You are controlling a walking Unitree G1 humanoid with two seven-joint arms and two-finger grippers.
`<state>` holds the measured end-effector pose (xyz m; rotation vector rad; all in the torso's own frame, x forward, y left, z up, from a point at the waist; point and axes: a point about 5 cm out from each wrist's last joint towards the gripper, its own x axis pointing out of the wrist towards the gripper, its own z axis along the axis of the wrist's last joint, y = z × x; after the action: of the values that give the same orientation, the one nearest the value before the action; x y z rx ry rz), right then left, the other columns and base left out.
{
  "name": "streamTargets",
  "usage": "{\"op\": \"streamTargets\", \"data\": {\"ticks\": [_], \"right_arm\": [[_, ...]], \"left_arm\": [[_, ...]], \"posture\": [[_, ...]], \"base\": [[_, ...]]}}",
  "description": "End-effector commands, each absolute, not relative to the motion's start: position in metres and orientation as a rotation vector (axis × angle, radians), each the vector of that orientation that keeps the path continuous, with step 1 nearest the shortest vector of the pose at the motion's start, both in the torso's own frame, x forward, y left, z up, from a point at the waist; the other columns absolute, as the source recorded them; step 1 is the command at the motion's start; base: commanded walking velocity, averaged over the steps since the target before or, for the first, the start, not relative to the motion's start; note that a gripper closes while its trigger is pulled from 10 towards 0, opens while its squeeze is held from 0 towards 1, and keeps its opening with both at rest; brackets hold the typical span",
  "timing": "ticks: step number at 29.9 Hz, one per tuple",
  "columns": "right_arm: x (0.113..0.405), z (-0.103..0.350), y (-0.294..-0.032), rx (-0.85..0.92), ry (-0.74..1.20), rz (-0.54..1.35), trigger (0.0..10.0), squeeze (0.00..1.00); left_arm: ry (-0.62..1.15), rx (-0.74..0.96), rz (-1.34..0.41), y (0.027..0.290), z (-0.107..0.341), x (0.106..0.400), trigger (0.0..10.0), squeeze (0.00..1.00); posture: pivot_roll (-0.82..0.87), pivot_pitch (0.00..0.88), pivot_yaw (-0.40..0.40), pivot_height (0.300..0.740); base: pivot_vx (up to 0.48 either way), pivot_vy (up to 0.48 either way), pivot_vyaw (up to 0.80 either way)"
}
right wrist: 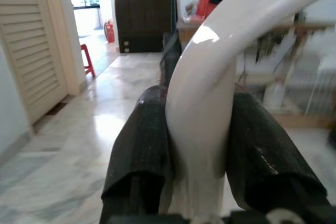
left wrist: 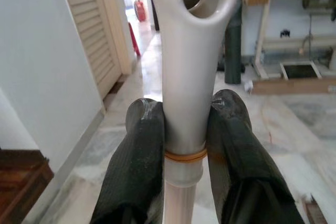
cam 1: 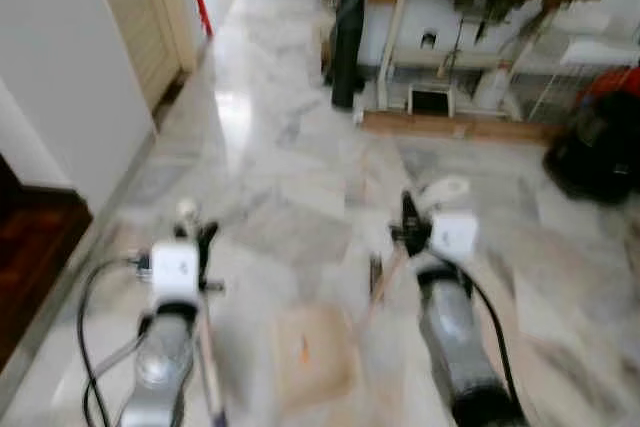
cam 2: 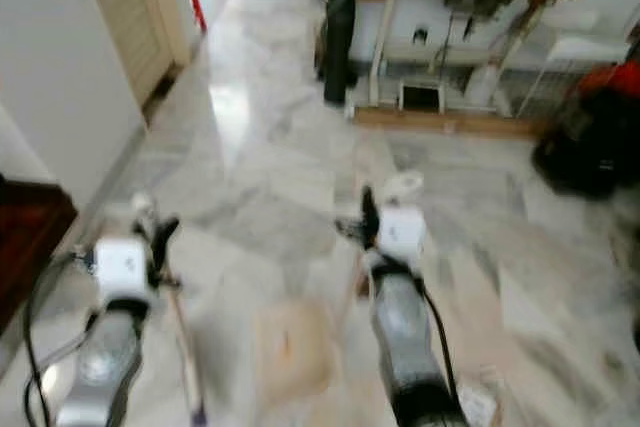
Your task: Sweep floor
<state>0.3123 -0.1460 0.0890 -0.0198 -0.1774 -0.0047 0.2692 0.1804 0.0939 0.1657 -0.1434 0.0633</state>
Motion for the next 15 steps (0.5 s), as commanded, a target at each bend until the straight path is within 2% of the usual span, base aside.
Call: {"op": "streamTargets", "data": {"ticks": [1,15], "right_arm": [[0.3166,0.1019,-0.1413,-0.020,-0.235,0.008,10.0,0.00],[0.3165,0.1026,-0.1397,-0.040,-0.238,0.018,10.0,0.00]], "left_arm": [[-0.193,0.186,0.069,0.1842,0.1043,0.2710,10.0,0.00],[-0.194,0.186,0.073,0.1848,0.1054,0.2718,10.0,0.00]], "posture": [[0.11,0.030,-0.043,0.740],[0.11,0.046,-0.042,0.740]], "base": [[0.337,0.000,0.00],[0.333,0.000,0.00]]}}
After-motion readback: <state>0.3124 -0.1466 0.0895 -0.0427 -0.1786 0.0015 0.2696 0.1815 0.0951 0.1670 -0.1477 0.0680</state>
